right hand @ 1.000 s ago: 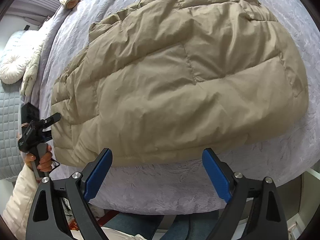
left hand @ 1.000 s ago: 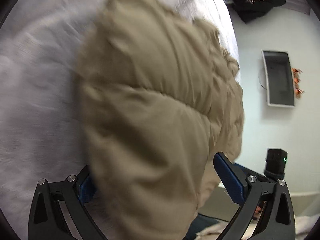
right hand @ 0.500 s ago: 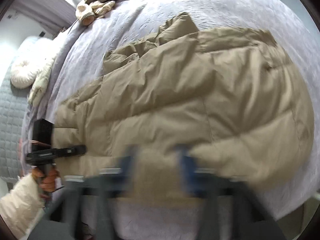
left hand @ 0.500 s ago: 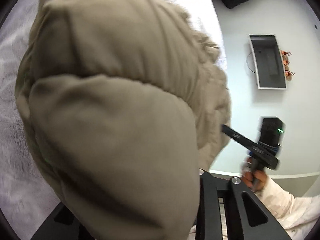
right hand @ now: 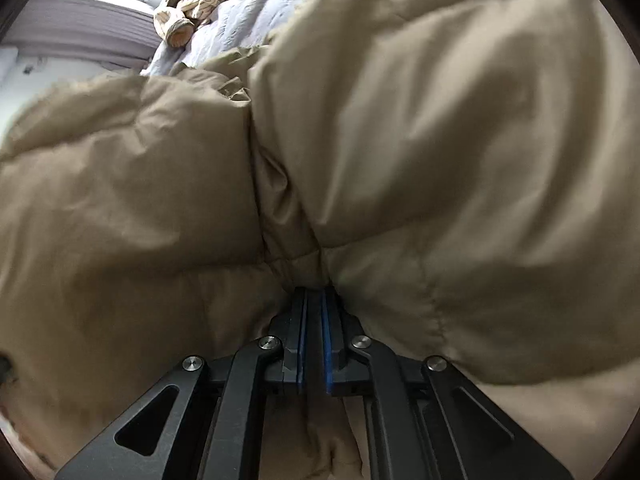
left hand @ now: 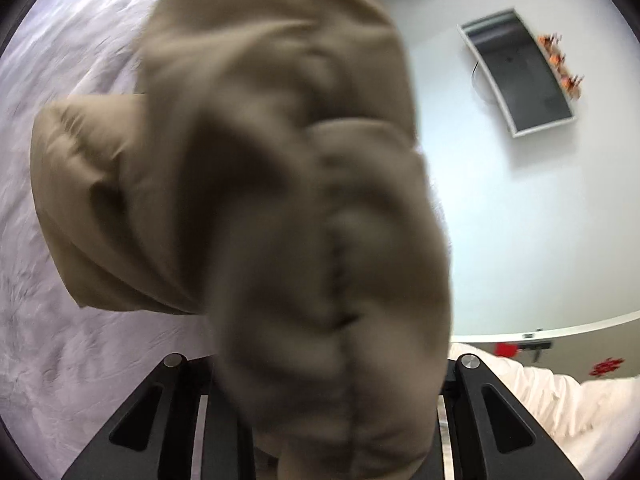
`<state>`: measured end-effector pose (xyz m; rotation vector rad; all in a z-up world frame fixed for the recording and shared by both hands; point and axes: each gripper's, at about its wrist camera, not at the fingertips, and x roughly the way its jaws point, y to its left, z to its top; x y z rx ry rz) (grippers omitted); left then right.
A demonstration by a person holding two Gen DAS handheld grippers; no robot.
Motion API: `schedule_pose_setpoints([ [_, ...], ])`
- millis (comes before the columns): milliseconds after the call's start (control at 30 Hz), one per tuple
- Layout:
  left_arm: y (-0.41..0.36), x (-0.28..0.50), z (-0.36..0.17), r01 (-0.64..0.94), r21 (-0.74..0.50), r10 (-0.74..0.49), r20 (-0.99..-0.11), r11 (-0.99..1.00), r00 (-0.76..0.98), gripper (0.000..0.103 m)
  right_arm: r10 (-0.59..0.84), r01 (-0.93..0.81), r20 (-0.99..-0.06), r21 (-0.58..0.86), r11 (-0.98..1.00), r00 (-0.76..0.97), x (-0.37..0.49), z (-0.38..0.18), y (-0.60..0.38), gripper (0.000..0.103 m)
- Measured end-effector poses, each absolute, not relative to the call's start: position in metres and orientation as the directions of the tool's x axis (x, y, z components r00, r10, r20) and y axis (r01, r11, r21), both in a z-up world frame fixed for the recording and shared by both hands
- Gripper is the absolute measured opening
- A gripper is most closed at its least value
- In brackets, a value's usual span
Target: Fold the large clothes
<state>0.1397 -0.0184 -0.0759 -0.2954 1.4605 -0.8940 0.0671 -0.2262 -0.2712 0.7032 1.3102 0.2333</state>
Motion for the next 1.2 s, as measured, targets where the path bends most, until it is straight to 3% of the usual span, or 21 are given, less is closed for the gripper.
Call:
schedule_pose_setpoints([
  [133, -0.079, 0.129, -0.066, 0.393, -0.565, -0.569, -0.814, 0.726, -0.119, 0.028, 0.596, 0.246, -0.758, 0.65, 0.718, 0.264, 0.07, -0.282, -0.236, 0.005],
  [367, -0.107, 0.118, -0.054, 0.394, -0.475, -0.485, -0.871, 0.787, -0.083, 0.028, 0.686, 0.29, -0.69, 0.722, 0.628, 0.233, 0.076, -0.29, -0.255, 0.005],
  [600, -0.145, 0.101, -0.047, 0.424, -0.38, -0.382, -0.92, 0.822, -0.084, 0.031, 0.644, 0.216, -0.718, 0.695, 0.686, 0.265, 0.051, -0.231, -0.31, 0.006],
  [733, -0.184, 0.095, -0.058, 0.45, -0.418, -0.413, -0.903, 0.789, -0.115, 0.07, 0.592, 0.299, -0.723, 0.688, 0.661, 0.356, 0.011, -0.21, -0.375, 0.006],
  [867, -0.23, 0.094, -0.08, 0.48, -0.471, -0.447, -0.878, 0.74, -0.172, 0.081, 0.532, 0.367, -0.749, 0.66, 0.656, 0.395, -0.031, -0.201, -0.42, 0.007],
  [933, -0.246, 0.097, -0.091, 0.476, -0.492, -0.453, -0.868, 0.729, -0.203, 0.081, 0.503, 0.392, -0.769, 0.636, 0.665, 0.394, -0.045, -0.196, -0.436, 0.023],
  [1000, -0.258, 0.102, -0.1, 0.463, -0.52, -0.465, -0.853, 0.718, -0.236, 0.081, 0.474, 0.398, -0.788, 0.61, 0.685, 0.393, -0.06, -0.193, -0.44, 0.075],
  [1200, -0.249, 0.089, -0.093, 0.45, -0.529, -0.46, -0.848, 0.719, -0.261, 0.081, 0.526, 0.246, -0.716, 0.671, 0.699, 0.459, -0.094, -0.159, -0.42, 0.077],
])
